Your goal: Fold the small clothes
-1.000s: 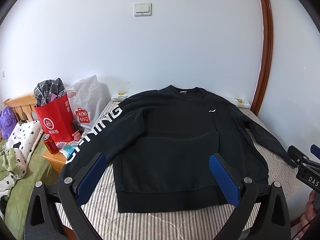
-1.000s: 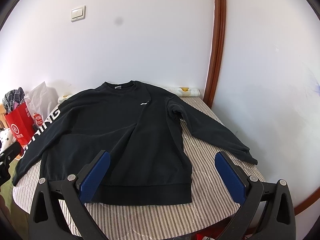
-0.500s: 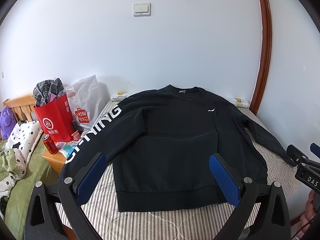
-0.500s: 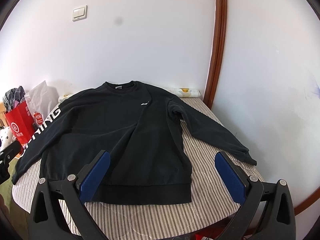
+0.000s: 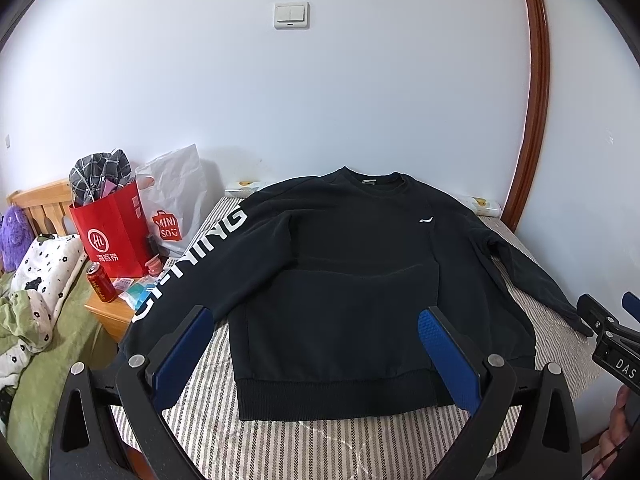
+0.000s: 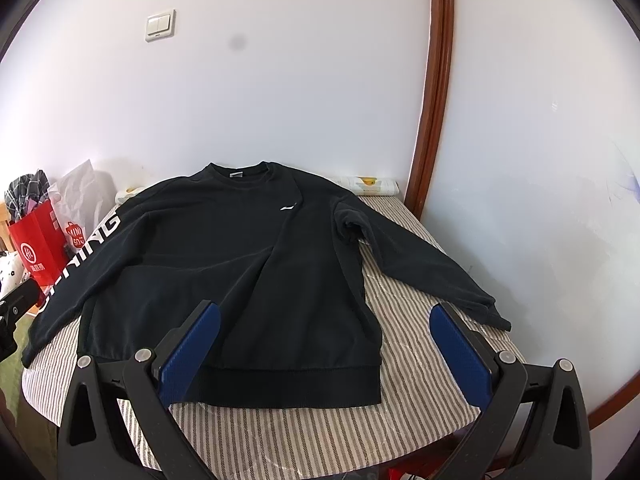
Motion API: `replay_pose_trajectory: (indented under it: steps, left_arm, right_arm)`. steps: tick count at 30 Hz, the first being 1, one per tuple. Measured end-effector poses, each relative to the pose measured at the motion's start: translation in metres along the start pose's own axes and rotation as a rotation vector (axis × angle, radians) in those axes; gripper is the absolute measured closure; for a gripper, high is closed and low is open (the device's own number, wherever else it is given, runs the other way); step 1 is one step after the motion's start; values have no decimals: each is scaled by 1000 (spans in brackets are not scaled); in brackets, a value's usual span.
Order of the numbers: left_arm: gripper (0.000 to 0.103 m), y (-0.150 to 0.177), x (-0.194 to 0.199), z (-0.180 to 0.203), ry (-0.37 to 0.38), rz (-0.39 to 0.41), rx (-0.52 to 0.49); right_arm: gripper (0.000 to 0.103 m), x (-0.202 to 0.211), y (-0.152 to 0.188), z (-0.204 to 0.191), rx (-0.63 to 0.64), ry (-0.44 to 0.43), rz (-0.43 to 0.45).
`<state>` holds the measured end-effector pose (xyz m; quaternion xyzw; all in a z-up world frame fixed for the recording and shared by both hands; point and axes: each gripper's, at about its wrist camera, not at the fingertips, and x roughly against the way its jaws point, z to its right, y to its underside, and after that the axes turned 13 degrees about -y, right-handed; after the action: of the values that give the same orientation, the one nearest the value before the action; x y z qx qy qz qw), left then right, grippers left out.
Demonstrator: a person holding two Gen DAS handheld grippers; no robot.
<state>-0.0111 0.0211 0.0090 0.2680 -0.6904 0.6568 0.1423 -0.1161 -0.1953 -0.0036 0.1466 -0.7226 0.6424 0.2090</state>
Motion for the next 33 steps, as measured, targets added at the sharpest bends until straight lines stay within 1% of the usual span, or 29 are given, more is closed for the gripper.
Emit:
replay_pose_trajectory:
  steps: [9,15,21,27,30,33]
  left_arm:
    - [0,-4,-1,-7,14,-13,15]
    - [0,-6,-1,-8,16,-12,17]
    - [0,-11,-7,-7,6,-11,16]
    - [0,-17,-24,-9,1,-30,18]
    - [0,-18,-38,-14,-14,-46,33]
    - [0,-17,-60,-24,-26,-88,67]
  right_arm:
    - [0,1,2,2,0,6,1]
    - [0,2,-2,-2,13,3,5]
    - [0,-8,-3,-4,17,-12,-13]
    - [0,-24,-8,-5,18,-14,-35]
    - [0,-36,-10,-6,14,-24,-54]
    - [0,-51,-11,-9,32,-24,-69]
